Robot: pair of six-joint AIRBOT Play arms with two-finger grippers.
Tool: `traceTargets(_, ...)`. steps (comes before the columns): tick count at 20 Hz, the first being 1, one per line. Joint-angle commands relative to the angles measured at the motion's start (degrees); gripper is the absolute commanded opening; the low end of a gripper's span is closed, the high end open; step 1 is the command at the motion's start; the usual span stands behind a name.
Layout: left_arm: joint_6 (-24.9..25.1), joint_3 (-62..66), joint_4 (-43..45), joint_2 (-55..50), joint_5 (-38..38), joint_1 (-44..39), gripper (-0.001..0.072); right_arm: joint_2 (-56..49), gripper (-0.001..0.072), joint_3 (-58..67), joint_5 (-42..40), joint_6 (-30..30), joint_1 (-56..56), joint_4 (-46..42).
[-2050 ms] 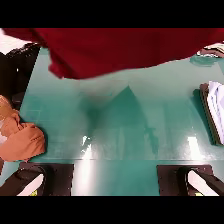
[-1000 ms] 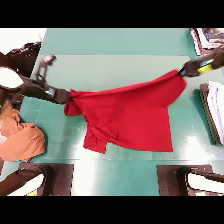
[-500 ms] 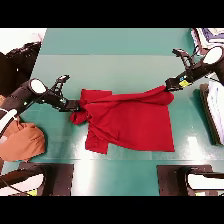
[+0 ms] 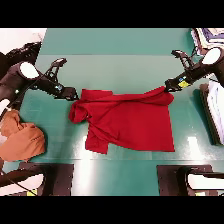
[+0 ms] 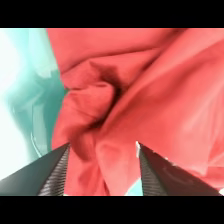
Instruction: Fold the shirts.
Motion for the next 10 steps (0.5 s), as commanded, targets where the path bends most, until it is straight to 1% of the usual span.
traceTargets(1,-0.04,0.85,0.83,-4.66,0.76,-0.02,0.0501,-0.02,0.0014,0.0,0.13,0.0,0.04,0.0)
traceTargets(5,-1.73,0.85,2.03,-9.88,2.16,-0.02,0.05,-0.02,0.0014,0.0,0.83,0.0,0.04,0.0)
traceTargets(8,-3.1,0.79,1.97,-10.8,5.09,-0.02,0.05,-0.02,0.0014,0.0,1.11,0.0,0.04,0.0)
traceTargets(10,-3.1,0.79,1.97,-10.8,4.96,-0.02,0.0499,-0.02,0.0014,0.0,1.03,0.0,0.04,0.0)
